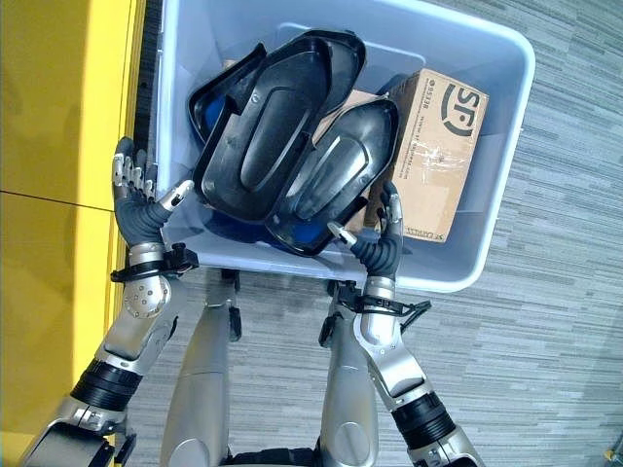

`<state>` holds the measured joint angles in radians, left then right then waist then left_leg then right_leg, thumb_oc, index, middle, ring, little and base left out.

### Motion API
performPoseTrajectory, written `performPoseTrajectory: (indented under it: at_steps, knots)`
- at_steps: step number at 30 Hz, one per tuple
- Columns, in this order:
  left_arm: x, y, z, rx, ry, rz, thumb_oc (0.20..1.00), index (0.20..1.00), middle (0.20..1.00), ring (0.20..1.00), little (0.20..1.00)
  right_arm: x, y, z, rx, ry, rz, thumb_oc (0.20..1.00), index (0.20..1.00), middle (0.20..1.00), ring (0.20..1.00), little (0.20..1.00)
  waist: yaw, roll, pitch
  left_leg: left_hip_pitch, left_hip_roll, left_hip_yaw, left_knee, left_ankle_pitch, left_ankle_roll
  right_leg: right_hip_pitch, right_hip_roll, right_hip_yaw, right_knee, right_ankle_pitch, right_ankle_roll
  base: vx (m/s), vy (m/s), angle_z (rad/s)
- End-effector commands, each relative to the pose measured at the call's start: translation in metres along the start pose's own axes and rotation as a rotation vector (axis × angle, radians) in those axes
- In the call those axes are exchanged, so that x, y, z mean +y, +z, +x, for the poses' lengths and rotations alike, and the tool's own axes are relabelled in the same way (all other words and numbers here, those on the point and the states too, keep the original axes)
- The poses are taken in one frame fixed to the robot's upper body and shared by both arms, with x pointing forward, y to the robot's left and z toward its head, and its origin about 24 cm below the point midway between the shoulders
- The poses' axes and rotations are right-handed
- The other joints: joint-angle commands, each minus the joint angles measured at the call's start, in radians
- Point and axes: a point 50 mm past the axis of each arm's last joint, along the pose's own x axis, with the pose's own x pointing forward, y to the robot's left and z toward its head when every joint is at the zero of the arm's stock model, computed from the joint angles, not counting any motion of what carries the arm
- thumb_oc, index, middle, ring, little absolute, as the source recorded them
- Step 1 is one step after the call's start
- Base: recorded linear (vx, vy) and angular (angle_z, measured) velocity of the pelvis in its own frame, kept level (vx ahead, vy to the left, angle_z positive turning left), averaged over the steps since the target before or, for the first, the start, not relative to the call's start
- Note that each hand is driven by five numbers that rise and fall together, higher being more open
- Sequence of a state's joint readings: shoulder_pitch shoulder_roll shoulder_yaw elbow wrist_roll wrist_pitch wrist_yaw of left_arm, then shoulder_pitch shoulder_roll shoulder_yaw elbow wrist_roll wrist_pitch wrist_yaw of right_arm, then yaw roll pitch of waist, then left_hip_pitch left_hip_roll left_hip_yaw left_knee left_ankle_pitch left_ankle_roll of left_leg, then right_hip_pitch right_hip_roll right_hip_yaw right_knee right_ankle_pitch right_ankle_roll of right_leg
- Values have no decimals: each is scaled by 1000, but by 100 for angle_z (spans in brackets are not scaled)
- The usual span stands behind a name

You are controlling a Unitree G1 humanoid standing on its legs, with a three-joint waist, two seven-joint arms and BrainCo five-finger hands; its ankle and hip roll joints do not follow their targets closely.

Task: Move parts from the plastic box to the shelf.

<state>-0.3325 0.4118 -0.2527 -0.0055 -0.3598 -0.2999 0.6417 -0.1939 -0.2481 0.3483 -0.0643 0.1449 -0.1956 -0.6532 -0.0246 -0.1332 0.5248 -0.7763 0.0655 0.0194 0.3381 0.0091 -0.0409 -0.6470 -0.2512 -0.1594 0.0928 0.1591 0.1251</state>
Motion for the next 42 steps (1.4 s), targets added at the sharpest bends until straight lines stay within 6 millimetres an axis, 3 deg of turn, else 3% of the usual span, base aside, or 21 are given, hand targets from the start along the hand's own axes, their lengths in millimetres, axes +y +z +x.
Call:
performPoseTrajectory:
  at_steps: [1, 9, 15, 25, 32, 42]
  knots:
    - [-5, -1, -5, 18, -29, -14, 1000, 1000, 1000, 1000, 1000, -6, 22, 1, -94, 30, 90, 1000, 1000, 1000, 1000, 1000, -12, 27, -5, 76, -31, 46, -125, 33, 26, 48, -21, 36, 74, 5, 58, 0, 0, 0]
    - [-7, -1, -5, 25, -36, -24, 1000, 1000, 1000, 1000, 1000, 7, 12, 0, -17, 90, 144, 1000, 1000, 1000, 1000, 1000, -6, 31, -5, 76, -31, 47, -130, 34, 27, 44, -21, 37, 75, 7, 57, 0, 0, 0]
    - [-10, -4, -6, 49, -53, -31, 1000, 1000, 1000, 1000, 1000, 26, -4, -5, 147, 162, 322, 1000, 1000, 1000, 1000, 1000, 7, 35, -5, 69, -32, 44, -130, 37, 28, 36, -22, 35, 78, 5, 52, 0, 0, 0]
    - [-16, -5, -8, 73, -72, -55, 1000, 1000, 1000, 1000, 1000, 27, -11, -3, 225, 121, 411, 1000, 1000, 1000, 1000, 1000, 11, 41, -5, 67, -33, 46, -130, 37, 30, 30, -25, 35, 81, 5, 50, 0, 0, 0]
    - [-15, -4, -7, 65, -63, -56, 1000, 1000, 1000, 1000, 1000, 12, 2, 4, 94, 90, 277, 1000, 1000, 1000, 1000, 1000, 0, 38, -5, 64, -31, 49, -127, 35, 33, 22, -18, 40, 87, 1, 50, 0, 0, 0]
    - [-12, -2, -5, 49, -50, -43, 1000, 1000, 1000, 1000, 1000, -9, 28, 8, -68, 16, 241, 1000, 1000, 1000, 1000, 1000, -17, 29, -5, 72, -27, 55, -126, 32, 32, 24, -16, 46, 92, 2, 53, 0, 0, 0]
